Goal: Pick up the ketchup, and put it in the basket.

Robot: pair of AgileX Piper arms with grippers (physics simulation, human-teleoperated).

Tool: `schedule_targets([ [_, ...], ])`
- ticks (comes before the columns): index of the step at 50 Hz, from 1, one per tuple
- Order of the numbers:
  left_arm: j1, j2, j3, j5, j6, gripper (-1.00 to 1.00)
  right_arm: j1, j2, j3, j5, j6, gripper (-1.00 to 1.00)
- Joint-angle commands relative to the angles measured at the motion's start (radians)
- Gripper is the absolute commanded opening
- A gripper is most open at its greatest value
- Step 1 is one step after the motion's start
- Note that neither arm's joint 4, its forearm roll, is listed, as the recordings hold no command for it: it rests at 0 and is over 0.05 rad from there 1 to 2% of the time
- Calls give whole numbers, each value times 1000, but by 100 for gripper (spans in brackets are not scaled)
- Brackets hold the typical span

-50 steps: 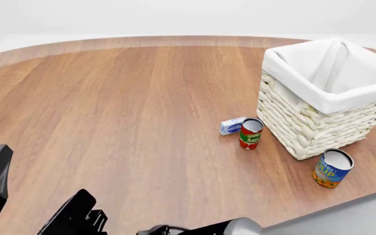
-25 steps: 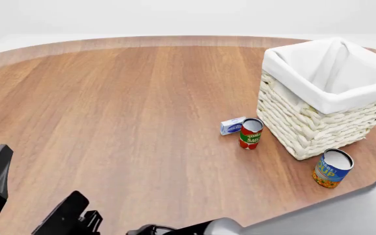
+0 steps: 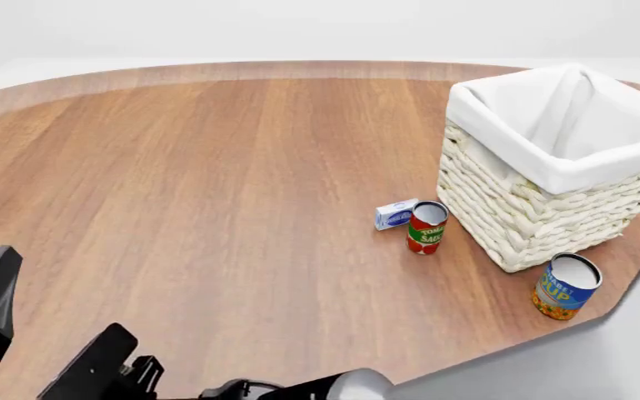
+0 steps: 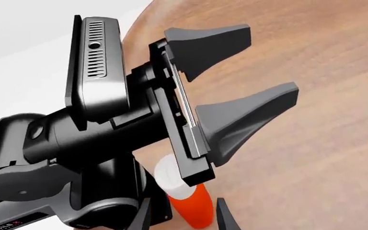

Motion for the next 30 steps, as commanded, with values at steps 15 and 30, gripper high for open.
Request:
schedule_targets([
  [15,0,0,0,0,0,100,3,50,-68,29,4,100],
  [30,0,0,0,0,0,100,10,96,-131,58,-4,100],
])
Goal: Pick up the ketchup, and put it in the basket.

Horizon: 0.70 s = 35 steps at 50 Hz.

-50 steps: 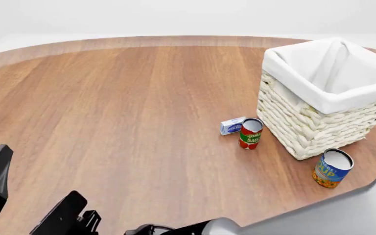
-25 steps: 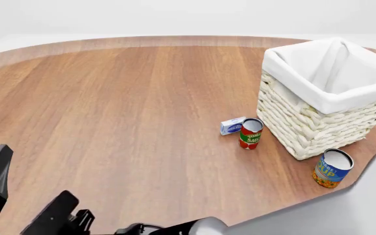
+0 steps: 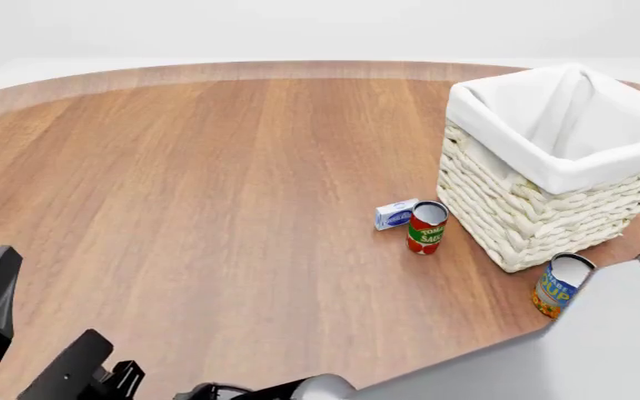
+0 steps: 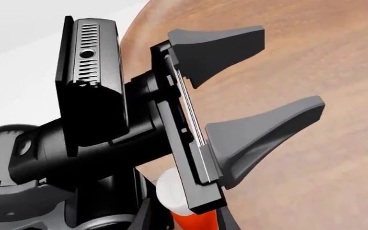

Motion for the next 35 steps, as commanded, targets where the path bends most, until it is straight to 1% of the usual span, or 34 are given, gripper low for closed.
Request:
schedule_targets([
  [1,0,0,0,0,0,100,3,30,-46,22,-3,100],
  [16,0,0,0,0,0,100,-11,64,-95,51,-19,100],
  [23,0,0,0,0,0,100,-16,64,-99,53,-24,100],
  [24,0,0,0,0,0,100,-17,63,-98,53,-24,-100],
  [35,0,0,0,0,0,100,-20,54,-86,44,-19,-100],
])
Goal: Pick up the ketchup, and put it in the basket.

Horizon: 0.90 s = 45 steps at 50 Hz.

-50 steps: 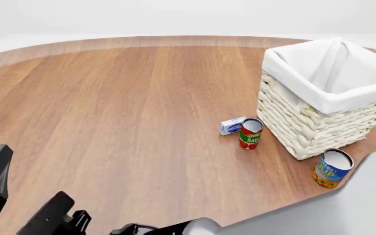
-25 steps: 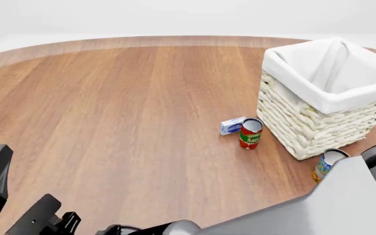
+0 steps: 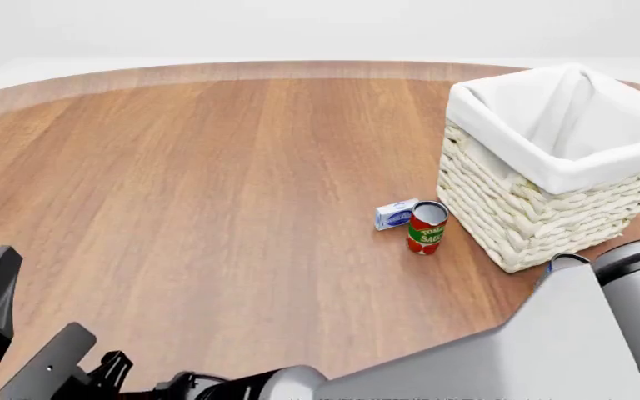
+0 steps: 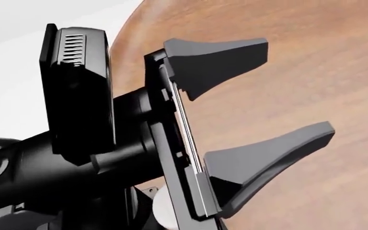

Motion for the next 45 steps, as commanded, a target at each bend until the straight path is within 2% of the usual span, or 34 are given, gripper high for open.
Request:
schedule_targets([
  [1,0,0,0,0,0,100,-5,-1,3,-3,12,-100],
  [45,0,0,0,0,0,100,-67,-103,98,-54,45,-100],
])
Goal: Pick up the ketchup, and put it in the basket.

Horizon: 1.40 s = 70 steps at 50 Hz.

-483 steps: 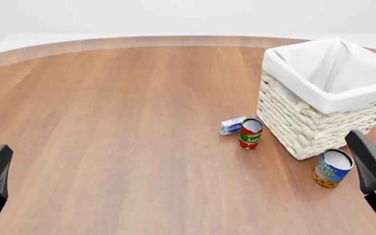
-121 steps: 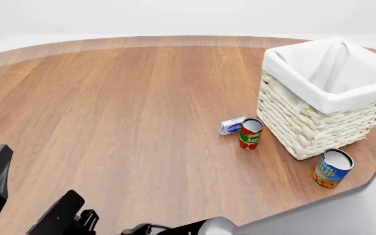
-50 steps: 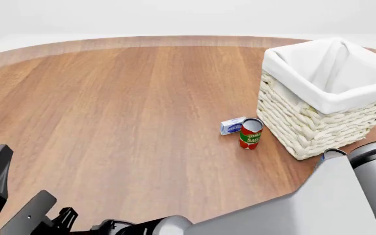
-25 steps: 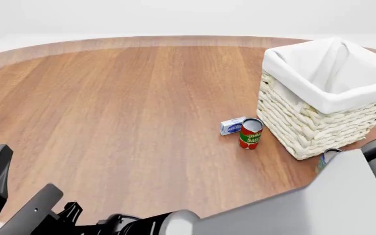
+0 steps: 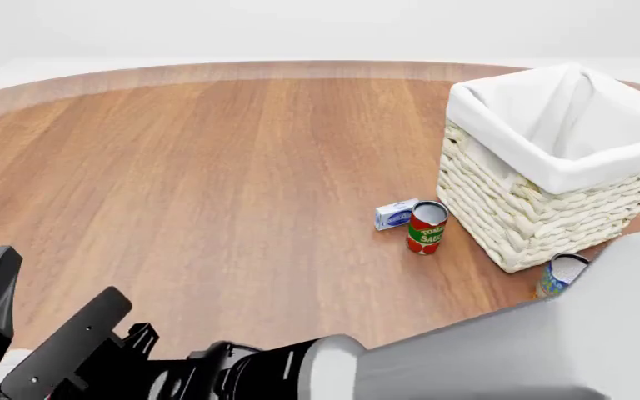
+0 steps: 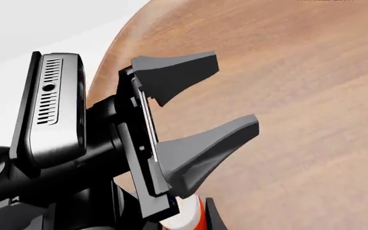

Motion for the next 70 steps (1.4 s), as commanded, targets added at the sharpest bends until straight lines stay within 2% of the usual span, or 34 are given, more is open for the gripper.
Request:
schedule_targets([
  [1,0,0,0,0,0,100,-22,-24,17,-14,27,-100],
  [22,0,0,0,0,0,100,-76,-64,73,-55,69,-100],
  [43,0,0,0,0,0,100,-148,-120,102,-62,64,-100],
  [54,0,0,0,0,0,100,-239,-174,141,-95,66,-100],
  [70,0,0,0,0,0,100,-321,-269,189,-97,72,-100],
])
